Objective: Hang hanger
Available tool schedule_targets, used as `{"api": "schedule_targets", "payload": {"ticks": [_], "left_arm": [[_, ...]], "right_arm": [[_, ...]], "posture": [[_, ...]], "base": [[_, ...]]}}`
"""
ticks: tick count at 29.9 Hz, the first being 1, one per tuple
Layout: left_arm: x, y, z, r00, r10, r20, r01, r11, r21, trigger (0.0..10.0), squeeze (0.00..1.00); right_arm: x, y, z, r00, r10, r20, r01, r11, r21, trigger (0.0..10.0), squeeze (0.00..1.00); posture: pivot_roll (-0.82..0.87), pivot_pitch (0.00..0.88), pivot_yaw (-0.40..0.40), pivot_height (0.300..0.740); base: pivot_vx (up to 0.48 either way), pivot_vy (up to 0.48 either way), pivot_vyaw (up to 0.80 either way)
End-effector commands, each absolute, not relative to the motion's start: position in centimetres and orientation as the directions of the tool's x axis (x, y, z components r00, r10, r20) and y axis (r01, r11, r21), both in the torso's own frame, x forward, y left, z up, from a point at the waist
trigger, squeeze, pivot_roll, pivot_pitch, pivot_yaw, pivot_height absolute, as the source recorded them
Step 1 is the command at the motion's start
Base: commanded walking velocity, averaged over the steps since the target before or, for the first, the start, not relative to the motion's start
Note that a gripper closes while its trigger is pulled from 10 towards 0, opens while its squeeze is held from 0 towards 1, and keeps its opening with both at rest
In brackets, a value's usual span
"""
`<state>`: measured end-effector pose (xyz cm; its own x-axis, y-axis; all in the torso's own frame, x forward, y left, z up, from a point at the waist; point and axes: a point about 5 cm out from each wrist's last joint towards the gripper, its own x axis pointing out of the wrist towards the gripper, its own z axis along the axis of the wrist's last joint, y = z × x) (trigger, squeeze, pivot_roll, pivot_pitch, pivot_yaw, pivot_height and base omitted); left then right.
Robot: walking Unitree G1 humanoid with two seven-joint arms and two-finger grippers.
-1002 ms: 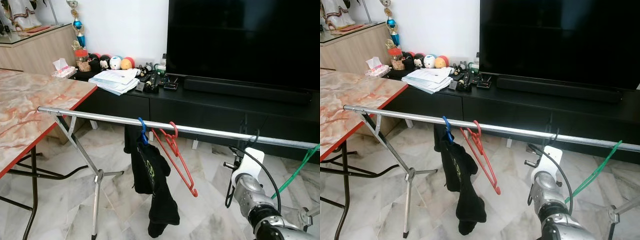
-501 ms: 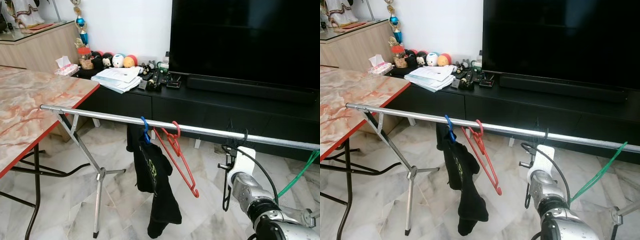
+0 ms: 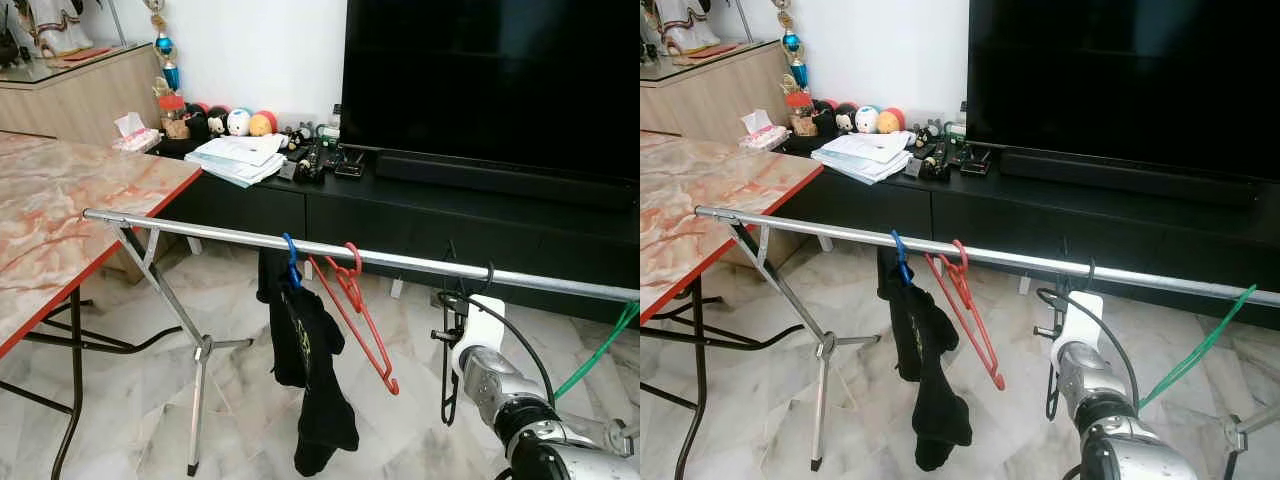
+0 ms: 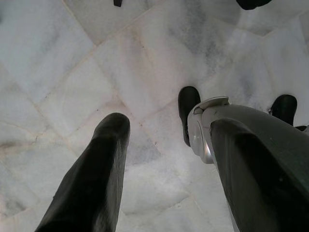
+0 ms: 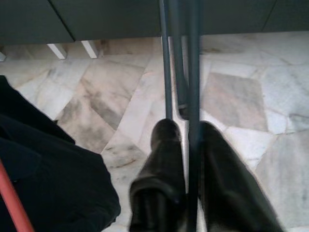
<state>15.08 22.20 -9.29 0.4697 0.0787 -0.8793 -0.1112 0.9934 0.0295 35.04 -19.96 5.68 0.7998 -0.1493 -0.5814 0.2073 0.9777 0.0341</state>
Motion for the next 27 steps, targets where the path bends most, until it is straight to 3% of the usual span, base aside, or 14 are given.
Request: {"api": "schedule_targets", "payload": {"ticks": [1,27], "left_arm": [[14.67,22.18,-9.46,0.453,0.076,-0.888,-0.11,0.994,0.029,10.0,0.0],[14.75,22.2,-9.43,0.452,0.071,-0.889,-0.117,0.993,0.02,10.0,0.0]], "right_arm": [[35.11,-19.87,5.77,0.815,-0.157,-0.558,0.213,0.977,0.035,10.0,1.0],[34.25,-19.07,5.48,0.913,-0.185,-0.364,0.172,0.983,-0.069,10.0,1.0]], "posture": [[-0.02,0.0,0.052,0.74],[-0.04,0.0,0.054,0.74]], "base": [[0.0,0.0,0.0],[0.0,0.0,0.0]]}}
